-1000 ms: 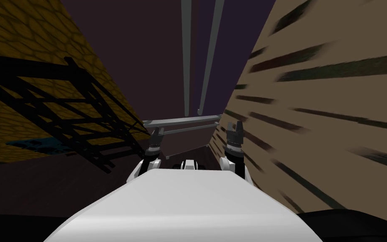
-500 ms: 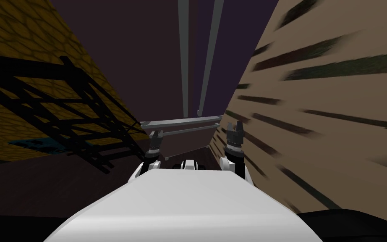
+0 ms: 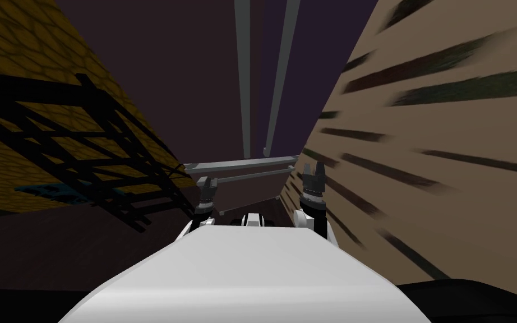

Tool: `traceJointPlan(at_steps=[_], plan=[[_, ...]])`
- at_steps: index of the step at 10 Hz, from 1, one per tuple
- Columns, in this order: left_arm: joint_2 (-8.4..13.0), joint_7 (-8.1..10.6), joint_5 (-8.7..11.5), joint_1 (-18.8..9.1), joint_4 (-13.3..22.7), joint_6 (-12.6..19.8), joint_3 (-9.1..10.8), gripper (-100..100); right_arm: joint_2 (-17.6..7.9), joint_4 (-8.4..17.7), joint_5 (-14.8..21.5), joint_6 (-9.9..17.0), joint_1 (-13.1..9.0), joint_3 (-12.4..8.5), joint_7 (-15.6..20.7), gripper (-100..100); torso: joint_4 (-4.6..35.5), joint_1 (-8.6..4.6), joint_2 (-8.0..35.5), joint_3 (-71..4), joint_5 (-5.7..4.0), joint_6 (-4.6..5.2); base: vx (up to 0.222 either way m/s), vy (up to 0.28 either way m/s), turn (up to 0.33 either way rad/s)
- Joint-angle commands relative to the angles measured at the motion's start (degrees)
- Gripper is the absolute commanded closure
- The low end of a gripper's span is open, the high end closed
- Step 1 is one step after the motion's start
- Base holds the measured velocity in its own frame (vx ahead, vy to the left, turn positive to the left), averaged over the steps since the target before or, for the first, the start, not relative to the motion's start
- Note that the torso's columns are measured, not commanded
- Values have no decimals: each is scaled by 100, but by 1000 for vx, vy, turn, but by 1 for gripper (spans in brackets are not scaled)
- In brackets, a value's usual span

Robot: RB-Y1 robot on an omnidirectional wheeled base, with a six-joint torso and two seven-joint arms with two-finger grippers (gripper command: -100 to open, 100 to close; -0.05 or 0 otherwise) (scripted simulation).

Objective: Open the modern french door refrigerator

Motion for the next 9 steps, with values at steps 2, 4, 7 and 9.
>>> traceJointPlan(at_steps=[2, 4, 7, 9], plan=[[0, 82, 107, -115, 571, -313, 74, -100, 0, 0, 0, 0, 0, 0, 0, 0, 2, 3, 5, 3, 1, 0, 39, -27, 26], [4, 117, 156, -166, 872, -453, 106, -100, 0, 0, 0, 0, 0, 0, 0, 0, 1, 2, 1, 1, 0, 0, 41, -26, 28], [12, 152, 204, -216, 1231, -593, 138, -100, 0, 0, 0, 0, 0, 0, 0, 0, -8, 9, -10, -2, 8, 0, 38, -22, 22], [24, 186, 251, -267, 1514, -731, 170, -100, 0, 0, 0, 0, 0, 0, 0, 0, -34, 31, -40, -17, 29, 0, 39, -26, 23]])
